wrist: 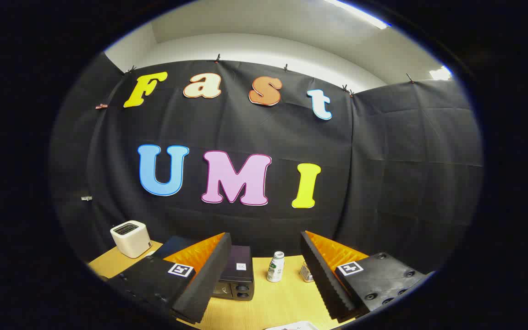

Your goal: Open the toaster oven, put the food inside, and close the toaster oven door.

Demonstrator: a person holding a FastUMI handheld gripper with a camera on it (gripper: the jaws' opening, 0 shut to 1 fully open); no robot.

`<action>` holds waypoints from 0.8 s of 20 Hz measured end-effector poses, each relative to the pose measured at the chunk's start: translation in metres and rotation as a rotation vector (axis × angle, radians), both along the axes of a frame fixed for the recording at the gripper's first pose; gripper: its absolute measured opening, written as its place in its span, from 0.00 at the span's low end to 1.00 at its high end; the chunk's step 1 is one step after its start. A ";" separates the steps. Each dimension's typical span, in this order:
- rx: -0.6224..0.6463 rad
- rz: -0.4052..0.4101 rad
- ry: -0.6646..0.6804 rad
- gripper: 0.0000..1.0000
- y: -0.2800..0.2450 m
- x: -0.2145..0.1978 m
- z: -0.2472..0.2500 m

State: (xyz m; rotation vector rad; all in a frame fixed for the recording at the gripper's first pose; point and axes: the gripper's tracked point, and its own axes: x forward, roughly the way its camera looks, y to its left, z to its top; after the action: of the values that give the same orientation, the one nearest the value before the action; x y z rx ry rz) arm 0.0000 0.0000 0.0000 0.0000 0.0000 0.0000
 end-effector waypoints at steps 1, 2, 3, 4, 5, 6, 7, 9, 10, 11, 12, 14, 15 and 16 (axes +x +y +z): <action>0.003 -0.001 0.003 0.98 0.000 -0.001 0.000; 0.003 -0.001 0.005 0.98 0.001 -0.001 -0.002; 0.000 -0.001 0.008 0.98 0.001 -0.001 -0.002; -0.005 -0.003 0.010 0.98 0.001 -0.001 -0.004; -0.009 -0.005 0.011 0.98 0.001 -0.001 -0.004; -0.009 -0.005 0.012 0.98 0.001 -0.001 -0.004; -0.009 -0.005 0.014 0.98 0.002 -0.001 -0.004; -0.007 -0.008 0.019 0.98 0.003 -0.001 -0.006; -0.005 -0.008 0.020 0.98 0.005 0.000 -0.006; -0.007 -0.010 0.019 0.98 0.005 -0.001 -0.006; -0.011 -0.012 0.017 0.98 0.006 -0.001 -0.006; -0.021 -0.016 0.018 0.98 0.006 -0.001 -0.008; -0.022 -0.014 0.020 0.98 0.008 -0.001 -0.008; -0.019 -0.013 0.022 0.98 0.009 -0.002 -0.008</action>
State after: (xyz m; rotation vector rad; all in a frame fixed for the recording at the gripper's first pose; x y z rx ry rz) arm -0.0019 0.0092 -0.0080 -0.0191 0.0220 -0.0128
